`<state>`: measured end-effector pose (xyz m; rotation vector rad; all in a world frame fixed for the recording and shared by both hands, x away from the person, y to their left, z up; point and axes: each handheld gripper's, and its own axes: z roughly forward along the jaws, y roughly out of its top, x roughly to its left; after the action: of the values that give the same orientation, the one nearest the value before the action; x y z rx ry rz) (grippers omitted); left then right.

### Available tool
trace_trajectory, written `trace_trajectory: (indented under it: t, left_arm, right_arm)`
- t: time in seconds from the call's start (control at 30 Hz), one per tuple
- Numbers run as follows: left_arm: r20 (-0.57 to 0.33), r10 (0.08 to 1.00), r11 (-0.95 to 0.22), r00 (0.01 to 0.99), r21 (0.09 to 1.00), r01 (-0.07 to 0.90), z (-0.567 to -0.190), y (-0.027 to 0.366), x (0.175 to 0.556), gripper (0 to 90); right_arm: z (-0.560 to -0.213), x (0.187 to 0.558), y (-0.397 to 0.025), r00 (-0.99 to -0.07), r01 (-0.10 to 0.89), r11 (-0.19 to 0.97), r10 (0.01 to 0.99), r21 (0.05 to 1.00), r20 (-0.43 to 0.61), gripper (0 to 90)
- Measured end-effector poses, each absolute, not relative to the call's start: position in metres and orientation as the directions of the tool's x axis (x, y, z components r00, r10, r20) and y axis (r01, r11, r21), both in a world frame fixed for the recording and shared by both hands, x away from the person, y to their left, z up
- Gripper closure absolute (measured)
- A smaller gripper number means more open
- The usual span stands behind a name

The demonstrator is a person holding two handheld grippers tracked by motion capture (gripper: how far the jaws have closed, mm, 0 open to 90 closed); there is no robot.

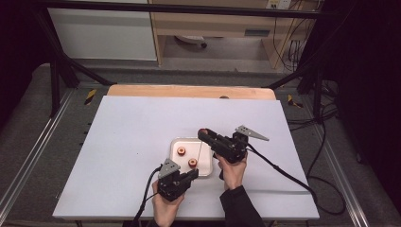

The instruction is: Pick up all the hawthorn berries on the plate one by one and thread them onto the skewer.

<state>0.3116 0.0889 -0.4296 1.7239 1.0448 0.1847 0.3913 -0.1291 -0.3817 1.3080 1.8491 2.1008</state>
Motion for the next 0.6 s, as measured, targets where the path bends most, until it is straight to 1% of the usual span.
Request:
trace_trajectory:
  t: [0.13,0.33,0.47,0.6]
  left_arm:
    - [-0.373,0.711,-0.039,0.596,0.826,0.563,-0.428,0.087,0.312,88.7]
    - [-0.386,0.713,-0.023,0.585,0.822,0.57,-0.426,0.087,0.314,88.7]
    - [-0.374,0.715,-0.049,0.59,0.816,0.576,-0.428,0.087,0.318,88.7]
    - [-0.372,0.716,-0.049,0.591,0.817,0.574,-0.429,0.085,0.318,88.8]
  right_arm:
    - [-0.382,0.39,-0.129,-0.646,0.468,-0.273,0.543,0.84,0.536,60.1]
    - [-0.387,0.384,-0.126,-0.669,0.478,-0.22,0.536,0.851,0.514,60.1]
    - [-0.39,0.379,-0.124,-0.675,0.475,-0.2,0.542,0.857,0.501,60.2]
    - [-0.393,0.376,-0.126,-0.679,0.476,-0.18,0.547,0.861,0.49,60.2]
